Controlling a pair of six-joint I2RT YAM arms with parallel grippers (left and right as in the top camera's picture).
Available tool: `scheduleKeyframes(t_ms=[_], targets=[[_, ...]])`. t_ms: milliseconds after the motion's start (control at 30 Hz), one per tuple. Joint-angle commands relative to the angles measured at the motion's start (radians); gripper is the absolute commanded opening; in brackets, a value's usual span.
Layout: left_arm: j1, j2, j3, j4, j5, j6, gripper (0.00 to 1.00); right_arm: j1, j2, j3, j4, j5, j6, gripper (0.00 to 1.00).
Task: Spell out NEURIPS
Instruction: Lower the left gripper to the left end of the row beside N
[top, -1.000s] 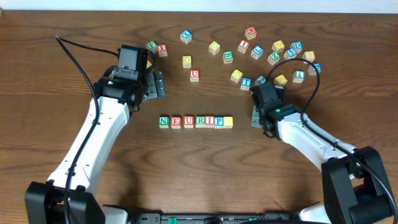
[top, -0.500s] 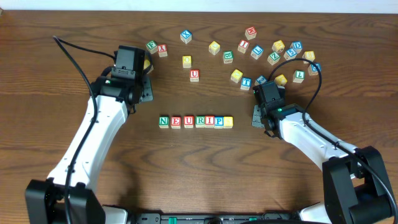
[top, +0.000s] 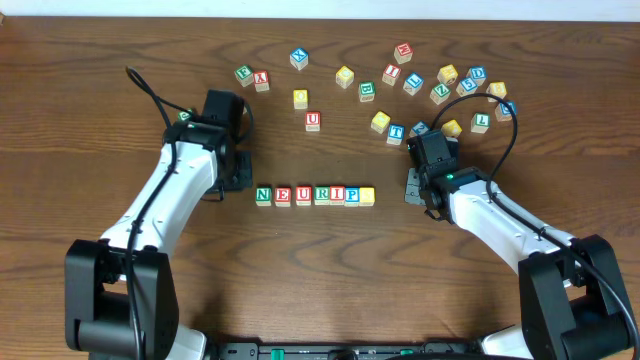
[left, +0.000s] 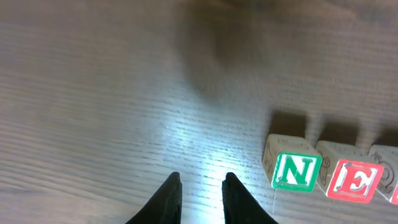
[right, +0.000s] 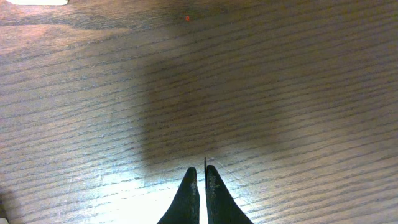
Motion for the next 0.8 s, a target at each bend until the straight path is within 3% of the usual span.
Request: scheduleKeyframes(t_ms=[0, 367, 767], targets=[[0.004, 0.007, -0.040, -0.007, 0.035, 0.012, 0.20, -0.010, -0.024, -0.004, 0.000, 0.002, -0.010, 0.01], [0.003, 0.007, -0.159, 0.066, 0.111, 0.009, 0.20, -0.010, -0.024, -0.004, 0.003, 0.002, -0.010, 0.01], [0.003, 0.007, -0.165, 0.136, 0.114, 0.008, 0.20, -0.010, -0.024, -0.004, 0.003, 0.000, -0.010, 0.01]])
